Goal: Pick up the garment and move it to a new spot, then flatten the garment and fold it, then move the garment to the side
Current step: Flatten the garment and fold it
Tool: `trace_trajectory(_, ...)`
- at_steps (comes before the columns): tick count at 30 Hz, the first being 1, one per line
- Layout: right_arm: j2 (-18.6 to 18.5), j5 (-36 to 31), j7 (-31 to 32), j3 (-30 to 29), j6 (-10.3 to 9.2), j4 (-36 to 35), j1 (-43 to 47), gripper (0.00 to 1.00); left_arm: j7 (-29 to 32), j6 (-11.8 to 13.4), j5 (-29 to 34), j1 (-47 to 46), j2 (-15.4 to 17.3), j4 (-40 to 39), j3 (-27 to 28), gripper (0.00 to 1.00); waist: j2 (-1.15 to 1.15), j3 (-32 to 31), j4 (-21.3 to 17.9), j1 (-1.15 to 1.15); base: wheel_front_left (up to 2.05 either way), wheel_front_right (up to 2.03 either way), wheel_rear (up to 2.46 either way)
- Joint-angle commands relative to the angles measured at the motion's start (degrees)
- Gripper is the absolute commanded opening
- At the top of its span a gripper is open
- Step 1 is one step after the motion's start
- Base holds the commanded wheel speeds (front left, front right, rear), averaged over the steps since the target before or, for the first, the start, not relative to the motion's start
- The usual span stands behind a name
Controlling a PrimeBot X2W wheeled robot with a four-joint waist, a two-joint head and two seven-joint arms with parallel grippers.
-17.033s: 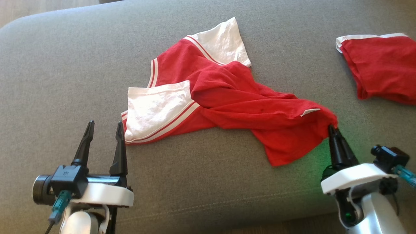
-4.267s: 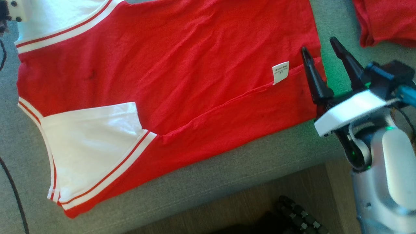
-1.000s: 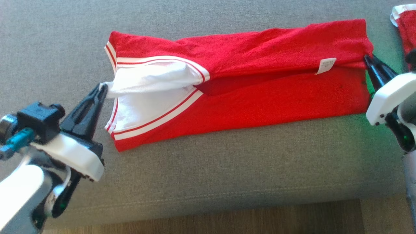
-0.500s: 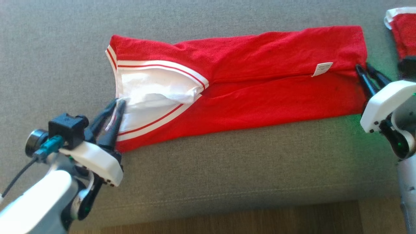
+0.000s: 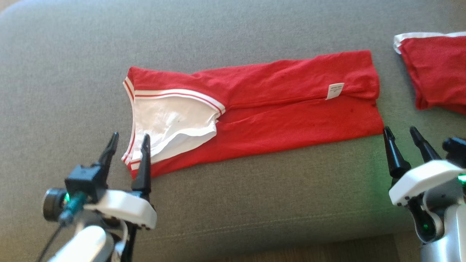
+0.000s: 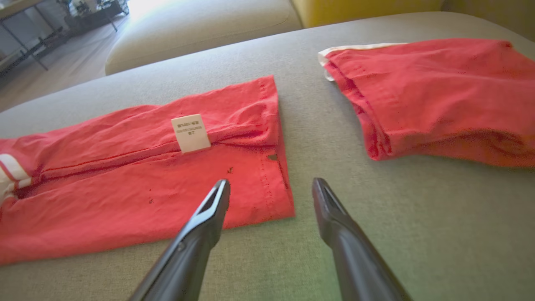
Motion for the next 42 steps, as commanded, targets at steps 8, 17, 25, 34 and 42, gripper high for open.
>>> trace_trajectory(8,1.59,1.58,-1.65,-2.84,-0.02,3.79,-4.42,1.00,-0.73,0.16,9.95,5.02,-5.60,-3.62,6.44,1.00,0.00,-3.29,-0.50,0.00,0.00,0.00,0.00)
trace_trajectory(17,1.63,0.51,0.14,-5.43,-0.02,20.95,-19.53,1.00,-0.74,-5.67,14.75,5.51,-10.29,-0.43,6.68,1.00,0.00,-2.74,1.39,0.00,0.00,0.00,0.00)
trace_trajectory(25,1.64,-10.30,1.75,-11.20,-0.02,31.02,-27.15,1.00,-0.74,-9.76,15.91,4.46,-13.33,2.74,7.99,1.00,0.00,-0.47,3.68,0.00,0.00,0.00,0.00)
trace_trajectory(34,1.64,-17.47,1.60,-13.87,-0.02,39.98,-29.69,1.00,-0.74,-13.03,17.49,3.92,-15.97,5.30,10.50,1.00,0.00,0.36,4.25,0.00,0.00,0.00,0.00)
trace_trajectory(42,1.64,-18.18,-0.56,-13.86,-0.02,44.95,-30.60,0.00,-0.74,-14.70,18.81,4.60,-17.15,5.91,12.87,1.00,0.00,0.10,3.44,0.00,0.00,0.00,0.00)
